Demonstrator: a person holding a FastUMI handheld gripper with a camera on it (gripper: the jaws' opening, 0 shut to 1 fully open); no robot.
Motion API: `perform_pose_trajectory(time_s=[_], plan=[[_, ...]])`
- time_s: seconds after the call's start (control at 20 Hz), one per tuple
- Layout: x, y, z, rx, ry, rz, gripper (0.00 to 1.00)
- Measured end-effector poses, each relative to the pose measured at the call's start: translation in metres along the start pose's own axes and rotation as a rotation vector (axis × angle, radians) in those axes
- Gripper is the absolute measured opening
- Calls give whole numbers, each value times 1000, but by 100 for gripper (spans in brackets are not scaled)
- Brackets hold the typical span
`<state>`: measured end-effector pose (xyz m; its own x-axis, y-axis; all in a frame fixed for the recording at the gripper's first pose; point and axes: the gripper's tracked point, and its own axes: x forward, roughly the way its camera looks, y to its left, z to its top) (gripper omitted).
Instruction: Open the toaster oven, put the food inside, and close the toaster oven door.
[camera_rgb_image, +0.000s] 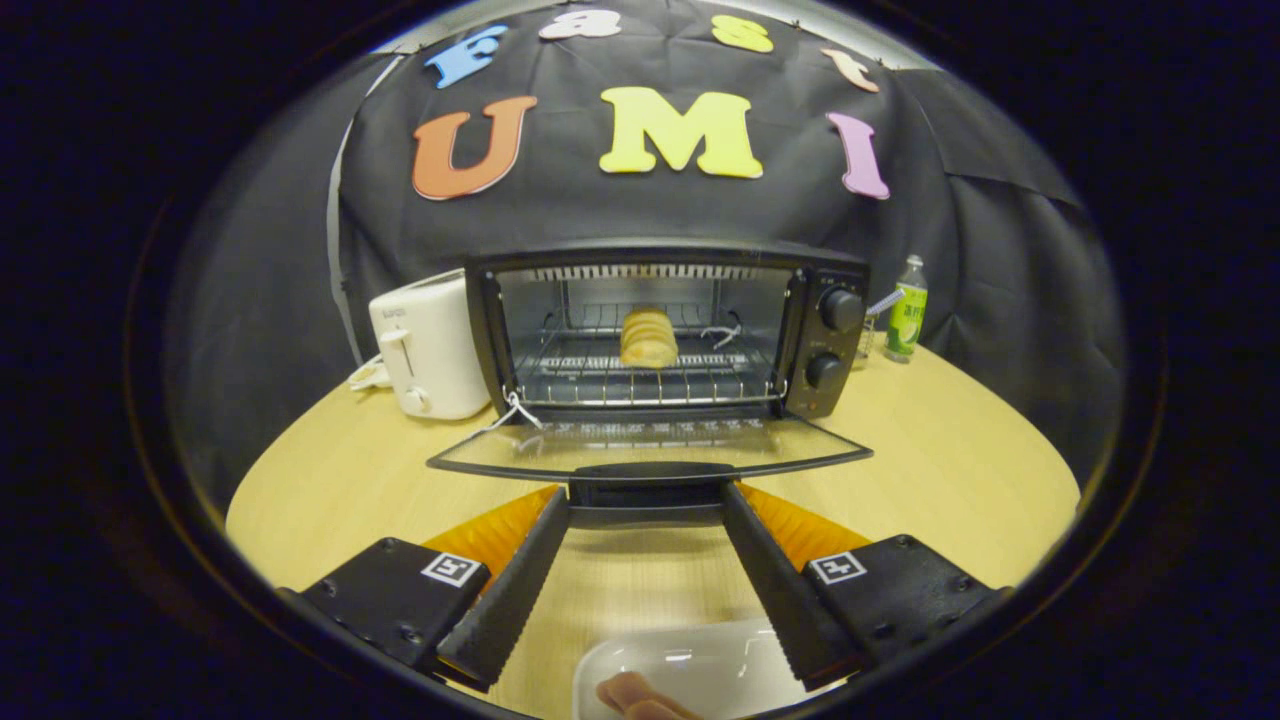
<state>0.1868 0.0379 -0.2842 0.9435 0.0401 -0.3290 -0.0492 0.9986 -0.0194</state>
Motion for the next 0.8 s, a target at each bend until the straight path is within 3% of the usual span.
perform_pose_trajectory(time_s=[0.2,0.35,0.8], plan=[[8,2,52,-57,-167,14,100],[8,1,85,-132,-262,-23,100],[-25,17,89,-80,-242,19,100]])
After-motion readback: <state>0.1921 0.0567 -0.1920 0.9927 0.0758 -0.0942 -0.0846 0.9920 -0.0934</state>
